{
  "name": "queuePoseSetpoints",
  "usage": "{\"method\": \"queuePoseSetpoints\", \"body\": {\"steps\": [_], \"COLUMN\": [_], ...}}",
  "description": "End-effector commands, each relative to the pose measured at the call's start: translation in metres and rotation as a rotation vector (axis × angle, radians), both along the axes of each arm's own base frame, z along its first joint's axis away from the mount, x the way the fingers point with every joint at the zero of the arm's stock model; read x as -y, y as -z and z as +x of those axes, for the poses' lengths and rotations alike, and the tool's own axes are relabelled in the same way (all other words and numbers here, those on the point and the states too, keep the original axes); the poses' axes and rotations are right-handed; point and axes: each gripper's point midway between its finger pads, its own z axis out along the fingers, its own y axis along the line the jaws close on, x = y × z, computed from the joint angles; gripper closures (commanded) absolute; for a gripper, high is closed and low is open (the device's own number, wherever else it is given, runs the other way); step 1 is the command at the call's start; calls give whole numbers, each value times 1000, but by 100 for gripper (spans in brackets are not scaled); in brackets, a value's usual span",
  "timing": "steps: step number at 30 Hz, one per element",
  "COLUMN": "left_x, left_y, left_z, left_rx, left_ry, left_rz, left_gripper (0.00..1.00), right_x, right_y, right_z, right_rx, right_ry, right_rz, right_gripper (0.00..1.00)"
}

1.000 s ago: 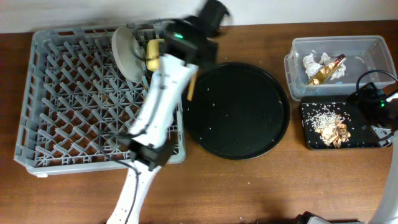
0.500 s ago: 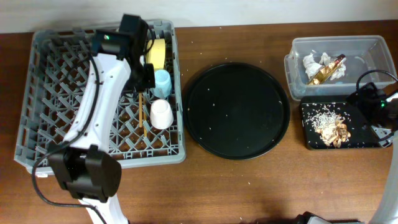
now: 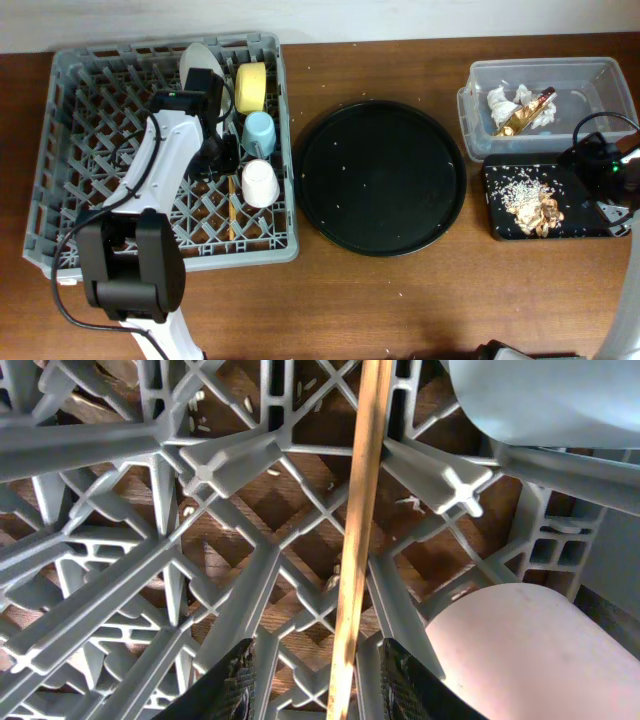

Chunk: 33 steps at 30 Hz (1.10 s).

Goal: Sort waste into correct bins and load items into the dishwasher rack

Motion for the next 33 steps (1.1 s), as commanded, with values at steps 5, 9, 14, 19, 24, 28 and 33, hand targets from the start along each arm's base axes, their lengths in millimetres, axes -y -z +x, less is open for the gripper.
{"method": "queuePoseSetpoints", "body": {"steps": [5, 9, 14, 19, 24, 28, 33], "left_x": [17, 15, 11, 8, 3, 1, 1], "left_y": [-212, -294, -333, -311, -271, -255, -254], "left_z": [-19, -74, -114, -141, -182, -204, -205], "left_rx": [528, 769, 904, 788, 553, 440, 435], "left_ry": [39, 65, 74, 66, 50, 42, 42], "left_rz": [-163, -209, -220, -210, -190, -180, -179], "left_gripper": [47, 1, 1, 1, 1, 1, 1], "right_x": [2, 2, 2, -51, -198, -215, -171], "right_y": [-7, -7, -6, -25, -37, -50, -61], "right_z": [0, 0, 1, 13, 17, 3, 39], "right_rx": [15, 15, 12, 73, 122, 177, 654], "right_ry": [9, 9, 8, -159, -637, -790, -573], "right_rz": [-14, -14, -13, -39, -28, -209, -464], "right_gripper": [2, 2, 1, 2, 1, 2, 2]}}
